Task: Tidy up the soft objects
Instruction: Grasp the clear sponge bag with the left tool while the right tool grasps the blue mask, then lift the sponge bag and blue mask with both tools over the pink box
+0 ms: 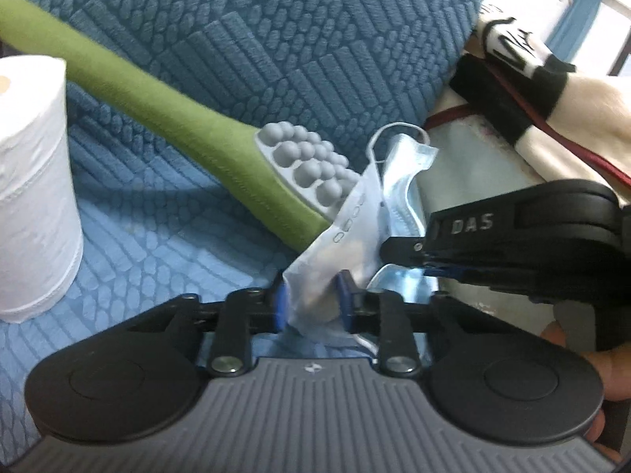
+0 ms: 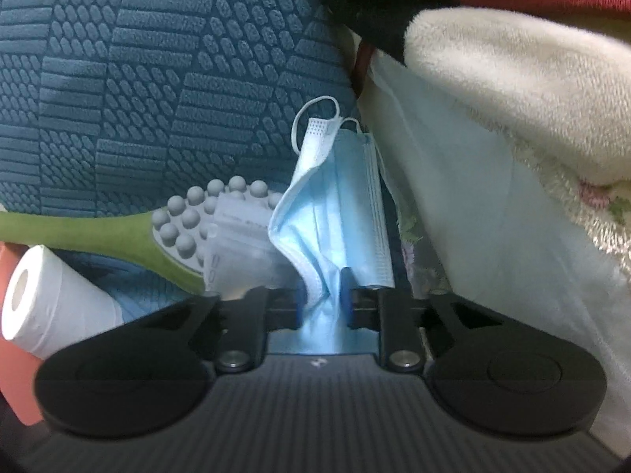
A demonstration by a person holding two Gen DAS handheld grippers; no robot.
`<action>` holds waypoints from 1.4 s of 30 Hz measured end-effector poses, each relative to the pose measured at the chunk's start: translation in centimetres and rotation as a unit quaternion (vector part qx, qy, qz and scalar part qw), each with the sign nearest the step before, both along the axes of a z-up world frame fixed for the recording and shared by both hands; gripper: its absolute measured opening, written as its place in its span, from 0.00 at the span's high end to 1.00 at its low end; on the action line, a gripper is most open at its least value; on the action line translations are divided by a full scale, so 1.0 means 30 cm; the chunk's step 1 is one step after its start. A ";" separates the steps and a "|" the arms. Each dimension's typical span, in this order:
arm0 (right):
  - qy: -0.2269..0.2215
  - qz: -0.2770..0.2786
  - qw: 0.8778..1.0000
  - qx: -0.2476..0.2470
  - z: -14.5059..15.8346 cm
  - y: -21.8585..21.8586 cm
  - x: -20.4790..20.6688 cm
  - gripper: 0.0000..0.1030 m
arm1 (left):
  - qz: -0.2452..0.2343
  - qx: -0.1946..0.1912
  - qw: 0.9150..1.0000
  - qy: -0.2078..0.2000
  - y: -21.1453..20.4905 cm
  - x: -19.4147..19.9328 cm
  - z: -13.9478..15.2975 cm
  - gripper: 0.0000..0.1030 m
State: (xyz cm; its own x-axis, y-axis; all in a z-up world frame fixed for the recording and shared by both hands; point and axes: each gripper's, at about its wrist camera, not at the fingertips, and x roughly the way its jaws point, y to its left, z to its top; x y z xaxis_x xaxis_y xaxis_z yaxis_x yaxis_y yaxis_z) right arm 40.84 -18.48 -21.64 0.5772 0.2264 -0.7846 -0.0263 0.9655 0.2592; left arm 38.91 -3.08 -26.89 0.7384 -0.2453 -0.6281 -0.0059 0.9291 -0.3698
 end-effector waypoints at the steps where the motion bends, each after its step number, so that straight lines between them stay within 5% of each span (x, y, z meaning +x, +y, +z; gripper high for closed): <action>1: 0.002 0.000 1.000 0.003 -0.004 -0.005 0.009 0.86 | -0.003 0.003 1.000 -0.001 -0.006 0.000 0.005 0.80; 6: -0.003 0.003 1.000 -0.001 -0.004 -0.007 0.014 0.90 | -0.012 0.008 1.000 -0.009 -0.015 -0.021 0.037 0.90; 26: -0.027 0.026 0.999 0.006 0.040 0.030 -0.075 0.91 | 0.066 0.027 0.997 -0.006 0.043 -0.231 0.209 0.91; 42: -0.036 0.083 0.996 0.011 0.076 0.047 -0.292 0.91 | 0.126 0.021 0.992 -0.002 0.103 -0.447 0.266 0.91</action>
